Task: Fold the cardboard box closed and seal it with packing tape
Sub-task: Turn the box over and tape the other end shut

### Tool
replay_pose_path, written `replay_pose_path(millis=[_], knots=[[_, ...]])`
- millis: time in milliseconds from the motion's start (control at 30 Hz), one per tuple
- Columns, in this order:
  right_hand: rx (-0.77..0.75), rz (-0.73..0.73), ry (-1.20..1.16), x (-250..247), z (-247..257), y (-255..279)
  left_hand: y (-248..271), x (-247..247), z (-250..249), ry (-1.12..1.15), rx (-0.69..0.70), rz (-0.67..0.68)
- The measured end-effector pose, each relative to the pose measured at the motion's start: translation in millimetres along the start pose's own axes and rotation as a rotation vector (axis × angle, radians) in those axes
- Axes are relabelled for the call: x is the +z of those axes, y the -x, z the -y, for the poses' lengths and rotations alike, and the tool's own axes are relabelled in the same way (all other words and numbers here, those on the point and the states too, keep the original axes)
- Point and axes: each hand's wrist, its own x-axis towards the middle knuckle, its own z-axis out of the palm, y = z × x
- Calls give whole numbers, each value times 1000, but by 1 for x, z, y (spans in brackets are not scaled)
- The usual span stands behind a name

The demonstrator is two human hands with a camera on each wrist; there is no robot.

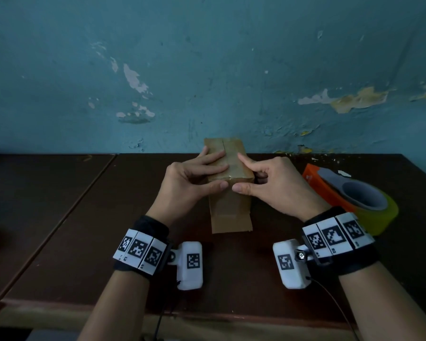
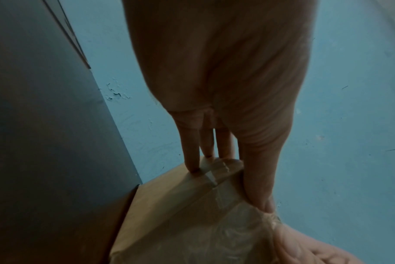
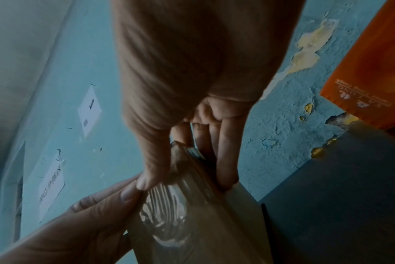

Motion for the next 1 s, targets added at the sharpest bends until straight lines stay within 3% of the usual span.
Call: replay_pose_path(millis=[200,467,1000], knots=[[-24,3,-15,-1,1,3,0,0,0,10,0,-8],[-24,-10,18,-2,3,4,2,-6,-1,2,8,77],[-7,-27,38,-2,4,3,0,-4,3,44,20,52]])
